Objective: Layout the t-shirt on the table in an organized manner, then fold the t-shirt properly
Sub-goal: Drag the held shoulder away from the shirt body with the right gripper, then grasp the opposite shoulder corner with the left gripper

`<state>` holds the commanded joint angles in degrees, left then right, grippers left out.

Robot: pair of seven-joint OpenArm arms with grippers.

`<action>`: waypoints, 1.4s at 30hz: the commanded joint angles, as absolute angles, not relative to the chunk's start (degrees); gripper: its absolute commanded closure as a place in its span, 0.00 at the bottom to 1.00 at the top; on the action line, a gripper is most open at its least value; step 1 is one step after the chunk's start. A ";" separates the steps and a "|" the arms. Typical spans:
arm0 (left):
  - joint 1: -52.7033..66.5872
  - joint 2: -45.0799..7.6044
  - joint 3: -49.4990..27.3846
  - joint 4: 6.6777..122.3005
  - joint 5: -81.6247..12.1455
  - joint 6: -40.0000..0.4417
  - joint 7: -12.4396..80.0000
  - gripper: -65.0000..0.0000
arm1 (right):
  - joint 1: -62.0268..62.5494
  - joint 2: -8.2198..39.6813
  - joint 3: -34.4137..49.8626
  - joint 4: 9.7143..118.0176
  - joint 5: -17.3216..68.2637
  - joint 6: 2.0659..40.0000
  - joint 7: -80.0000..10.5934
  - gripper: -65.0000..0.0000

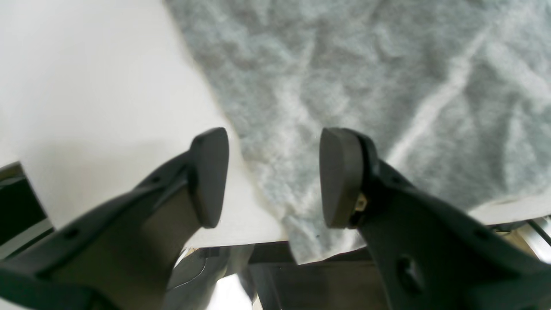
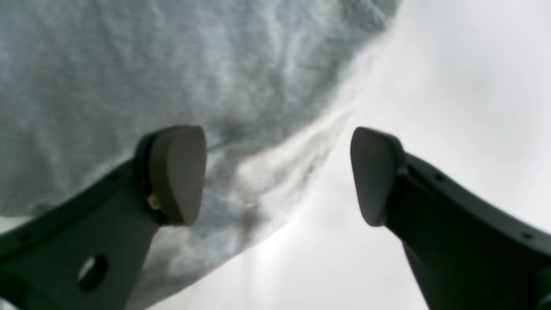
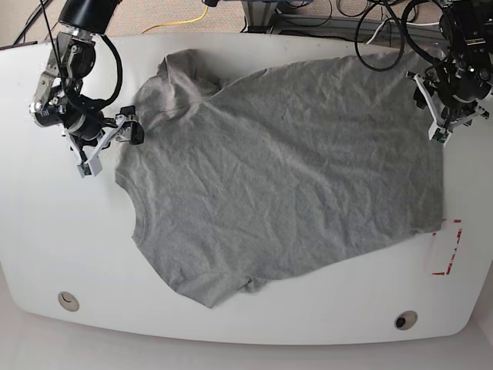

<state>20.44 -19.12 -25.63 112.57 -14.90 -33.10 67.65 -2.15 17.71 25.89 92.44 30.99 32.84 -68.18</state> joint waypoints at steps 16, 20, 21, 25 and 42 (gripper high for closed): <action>21.41 -17.54 -25.71 112.92 -14.90 -33.10 67.65 0.52 | -4.53 14.64 25.63 87.78 23.52 40.00 -62.90 0.25; 21.67 -17.45 -27.30 112.92 -14.90 -33.10 67.65 0.52 | -5.67 12.70 25.63 87.78 23.16 40.00 -62.90 0.32; 21.76 -17.45 -27.74 112.92 -14.90 -33.10 67.65 0.52 | -5.67 12.70 25.63 87.78 23.16 40.00 -62.90 0.34; 21.67 -15.60 -34.42 112.92 -17.98 -36.70 67.65 0.51 | -5.76 12.53 25.63 87.69 23.16 40.00 -62.81 0.70; 30.46 -15.52 -42.86 112.48 -27.56 -40.00 67.91 0.35 | -5.32 12.62 25.54 87.69 23.16 40.00 -62.81 0.91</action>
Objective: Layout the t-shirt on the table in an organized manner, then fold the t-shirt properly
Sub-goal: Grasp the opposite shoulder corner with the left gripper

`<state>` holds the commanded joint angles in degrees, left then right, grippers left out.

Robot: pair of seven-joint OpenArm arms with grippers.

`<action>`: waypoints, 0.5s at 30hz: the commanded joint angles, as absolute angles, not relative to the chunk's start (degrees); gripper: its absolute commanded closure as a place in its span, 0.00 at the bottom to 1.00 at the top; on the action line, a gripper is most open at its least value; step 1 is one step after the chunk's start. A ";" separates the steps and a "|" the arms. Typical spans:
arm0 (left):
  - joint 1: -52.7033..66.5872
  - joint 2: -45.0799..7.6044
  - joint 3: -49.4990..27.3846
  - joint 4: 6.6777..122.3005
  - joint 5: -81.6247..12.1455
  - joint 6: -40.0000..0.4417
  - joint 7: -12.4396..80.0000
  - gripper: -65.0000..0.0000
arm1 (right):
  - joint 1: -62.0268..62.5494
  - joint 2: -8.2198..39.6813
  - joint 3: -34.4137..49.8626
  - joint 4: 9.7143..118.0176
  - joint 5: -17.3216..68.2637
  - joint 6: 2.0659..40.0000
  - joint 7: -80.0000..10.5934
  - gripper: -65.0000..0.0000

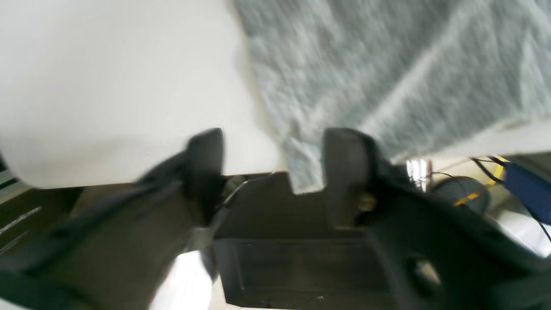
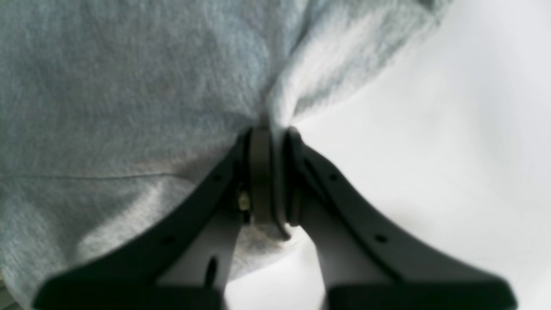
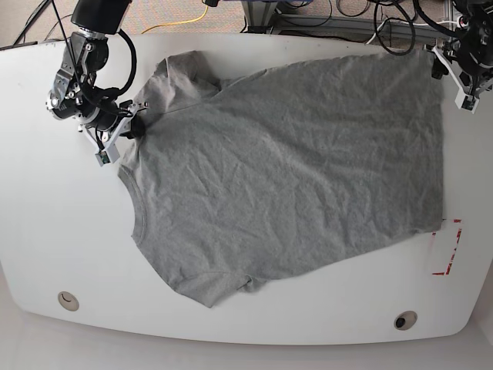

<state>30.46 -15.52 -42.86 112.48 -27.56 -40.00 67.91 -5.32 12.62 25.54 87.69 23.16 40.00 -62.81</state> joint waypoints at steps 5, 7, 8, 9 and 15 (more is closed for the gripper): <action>31.78 -14.46 -42.86 112.48 -27.74 -40.00 67.91 0.23 | -5.41 12.62 25.54 87.69 23.16 40.00 -62.81 0.91; 31.87 -14.37 -42.95 112.40 -27.65 -40.00 67.91 0.23 | -5.41 12.62 25.54 87.69 23.16 40.00 -62.81 0.91; 31.87 -14.37 -42.95 112.31 -27.47 -40.00 67.91 0.23 | -5.41 12.62 25.54 87.69 23.16 40.00 -62.81 0.91; 31.87 -14.37 -42.95 112.22 -27.47 -40.00 67.91 0.23 | -5.41 12.62 25.54 87.69 23.16 40.00 -62.81 0.91; 32.31 -14.46 -42.59 110.02 -27.47 -40.00 67.91 0.23 | -5.49 12.62 25.54 87.69 23.43 40.00 -62.73 0.91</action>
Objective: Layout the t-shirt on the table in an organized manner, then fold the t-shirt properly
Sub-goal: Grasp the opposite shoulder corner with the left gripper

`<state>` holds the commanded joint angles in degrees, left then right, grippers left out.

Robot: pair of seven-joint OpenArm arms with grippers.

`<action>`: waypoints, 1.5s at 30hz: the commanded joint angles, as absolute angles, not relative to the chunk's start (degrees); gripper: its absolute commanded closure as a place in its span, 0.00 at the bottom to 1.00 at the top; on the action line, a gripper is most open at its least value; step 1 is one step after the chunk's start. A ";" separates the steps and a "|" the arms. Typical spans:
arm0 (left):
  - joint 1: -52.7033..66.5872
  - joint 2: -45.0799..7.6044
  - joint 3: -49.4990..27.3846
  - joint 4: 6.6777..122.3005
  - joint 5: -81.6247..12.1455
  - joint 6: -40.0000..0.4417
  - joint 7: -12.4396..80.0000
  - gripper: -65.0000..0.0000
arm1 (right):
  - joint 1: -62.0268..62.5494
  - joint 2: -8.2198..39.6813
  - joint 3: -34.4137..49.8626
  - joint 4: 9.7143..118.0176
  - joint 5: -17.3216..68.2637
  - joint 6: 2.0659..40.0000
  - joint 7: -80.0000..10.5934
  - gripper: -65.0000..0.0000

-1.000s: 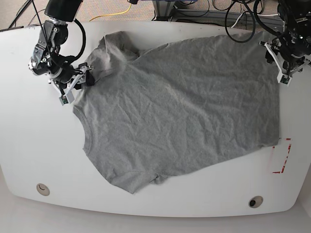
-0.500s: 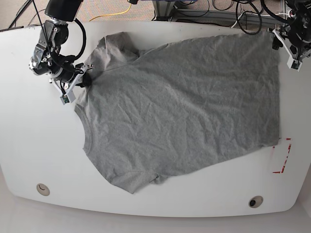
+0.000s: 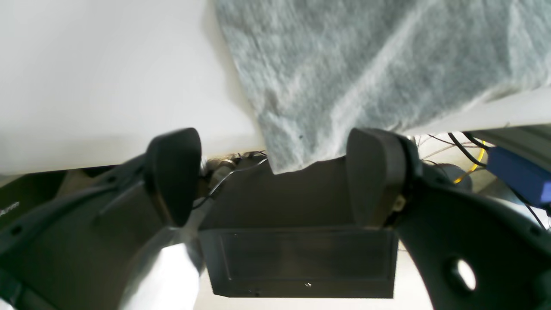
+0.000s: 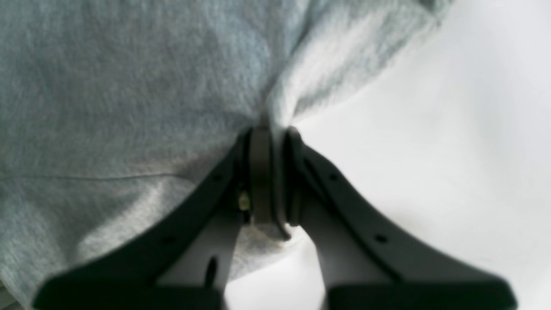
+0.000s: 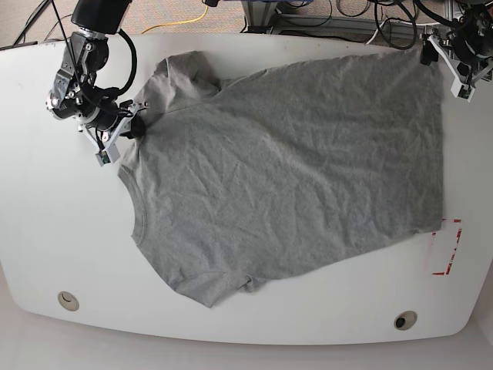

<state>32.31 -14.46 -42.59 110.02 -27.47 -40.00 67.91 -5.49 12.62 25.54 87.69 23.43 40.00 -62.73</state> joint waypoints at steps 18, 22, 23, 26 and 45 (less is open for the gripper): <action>30.64 -14.55 -39.60 99.91 -27.47 -40.00 67.47 0.23 | -5.67 12.62 25.63 87.69 23.52 40.00 -62.64 0.91; 29.14 -14.55 -39.52 99.30 -27.47 -40.00 67.47 0.23 | -5.67 12.62 25.63 87.69 23.52 40.00 -62.64 0.91; 28.70 -14.55 -39.52 99.30 -27.47 -40.00 67.47 0.23 | -5.67 12.62 25.63 87.69 23.52 40.00 -62.64 0.91; 28.26 -14.55 -39.43 99.30 -27.47 -40.00 67.47 0.23 | -5.67 12.62 25.63 87.69 23.52 40.00 -62.64 0.91; 28.62 -14.55 -34.95 102.99 -27.65 -40.00 67.91 0.42 | -5.67 12.62 25.63 87.69 23.52 40.00 -62.64 0.91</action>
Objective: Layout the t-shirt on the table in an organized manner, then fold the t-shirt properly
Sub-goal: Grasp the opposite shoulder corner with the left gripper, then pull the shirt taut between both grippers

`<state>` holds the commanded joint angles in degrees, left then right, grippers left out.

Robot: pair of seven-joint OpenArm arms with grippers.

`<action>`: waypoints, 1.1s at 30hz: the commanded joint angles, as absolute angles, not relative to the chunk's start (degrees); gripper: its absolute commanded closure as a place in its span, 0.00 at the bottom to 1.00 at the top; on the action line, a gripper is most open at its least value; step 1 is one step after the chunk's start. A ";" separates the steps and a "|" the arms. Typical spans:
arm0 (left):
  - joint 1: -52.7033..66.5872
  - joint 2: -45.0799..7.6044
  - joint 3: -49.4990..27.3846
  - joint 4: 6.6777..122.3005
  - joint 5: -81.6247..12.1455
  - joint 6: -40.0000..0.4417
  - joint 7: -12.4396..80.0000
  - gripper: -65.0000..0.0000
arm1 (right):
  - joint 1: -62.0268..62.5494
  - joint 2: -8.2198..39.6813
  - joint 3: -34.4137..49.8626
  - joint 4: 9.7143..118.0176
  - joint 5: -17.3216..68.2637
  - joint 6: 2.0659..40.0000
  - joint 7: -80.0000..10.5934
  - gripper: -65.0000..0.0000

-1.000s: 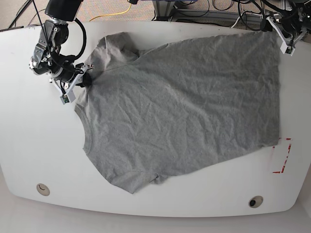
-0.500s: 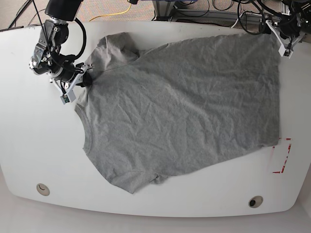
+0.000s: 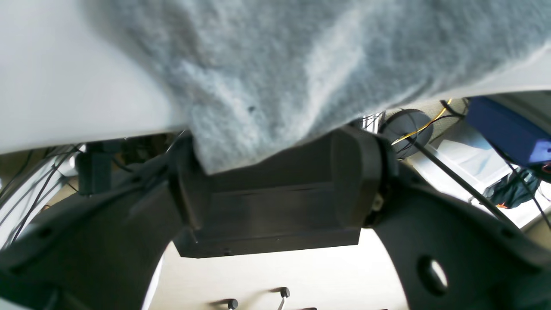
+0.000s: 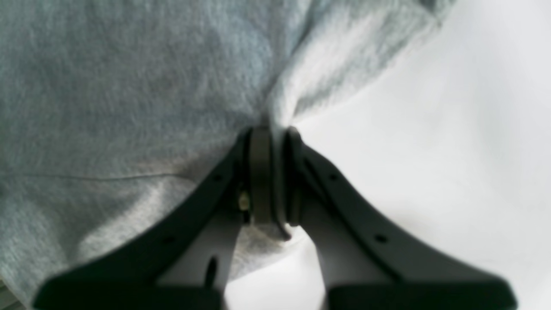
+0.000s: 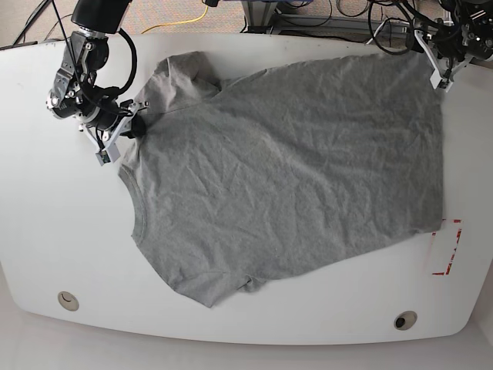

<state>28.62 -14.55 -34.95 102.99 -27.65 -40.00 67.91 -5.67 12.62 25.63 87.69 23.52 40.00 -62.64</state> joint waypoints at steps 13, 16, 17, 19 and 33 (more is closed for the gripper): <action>29.67 -14.73 -35.03 105.10 -27.47 -40.00 67.91 0.42 | -5.67 12.62 25.71 87.69 23.52 40.00 -62.64 0.91; 29.49 -14.73 -35.03 104.92 -27.38 -40.00 67.91 0.42 | -5.49 12.62 25.71 87.69 23.52 40.00 -62.64 0.91; 29.49 -14.81 -35.03 104.92 -27.38 -40.00 67.91 0.42 | -5.49 12.62 25.71 87.69 23.52 40.00 -62.64 0.91; 29.41 -15.16 -35.03 104.92 -26.15 -40.00 67.91 0.42 | -5.41 12.62 25.71 87.69 23.52 40.00 -62.64 0.91; 27.47 -17.10 -35.12 102.02 -23.69 -40.00 67.65 0.42 | -5.41 12.62 25.71 87.69 23.52 40.00 -62.64 0.91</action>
